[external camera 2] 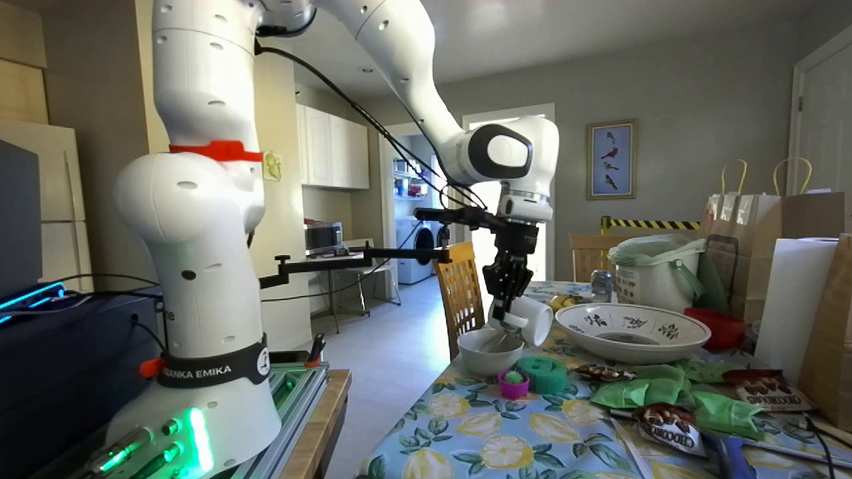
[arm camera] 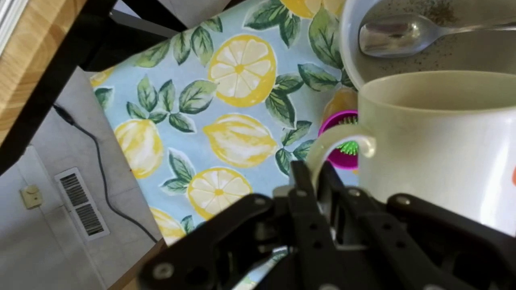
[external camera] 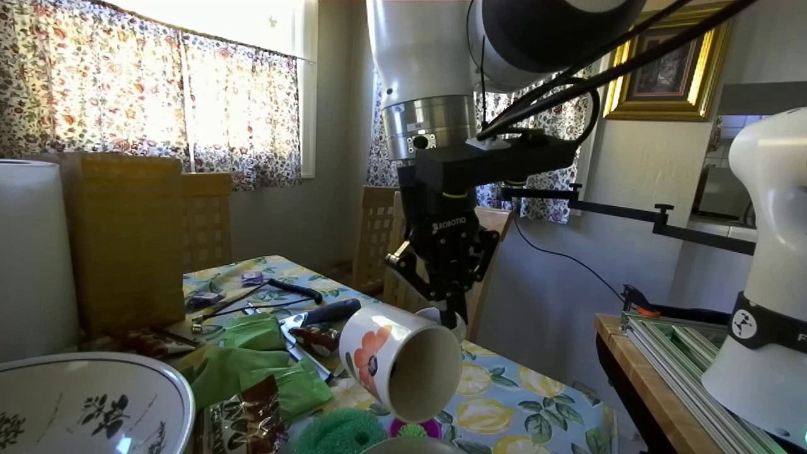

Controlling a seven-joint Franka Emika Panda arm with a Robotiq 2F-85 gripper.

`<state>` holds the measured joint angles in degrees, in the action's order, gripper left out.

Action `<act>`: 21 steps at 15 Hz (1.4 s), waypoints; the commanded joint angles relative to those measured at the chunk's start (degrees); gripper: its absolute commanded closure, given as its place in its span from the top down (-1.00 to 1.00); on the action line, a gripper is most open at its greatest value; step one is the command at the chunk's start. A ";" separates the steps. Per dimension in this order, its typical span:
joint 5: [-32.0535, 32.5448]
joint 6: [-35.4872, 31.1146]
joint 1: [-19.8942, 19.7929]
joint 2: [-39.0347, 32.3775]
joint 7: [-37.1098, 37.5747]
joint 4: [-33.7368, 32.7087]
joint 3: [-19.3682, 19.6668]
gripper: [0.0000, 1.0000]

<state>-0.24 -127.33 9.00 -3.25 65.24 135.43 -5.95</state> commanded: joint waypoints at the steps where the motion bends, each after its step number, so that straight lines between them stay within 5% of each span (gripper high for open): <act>1: 4.71 2.50 0.65 1.80 6.90 -0.97 -0.76 -0.95; 21: 13.75 8.11 3.41 0.83 17.68 -4.32 -4.84 -0.95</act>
<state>10.86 -120.90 11.78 -2.17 79.64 132.67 -10.32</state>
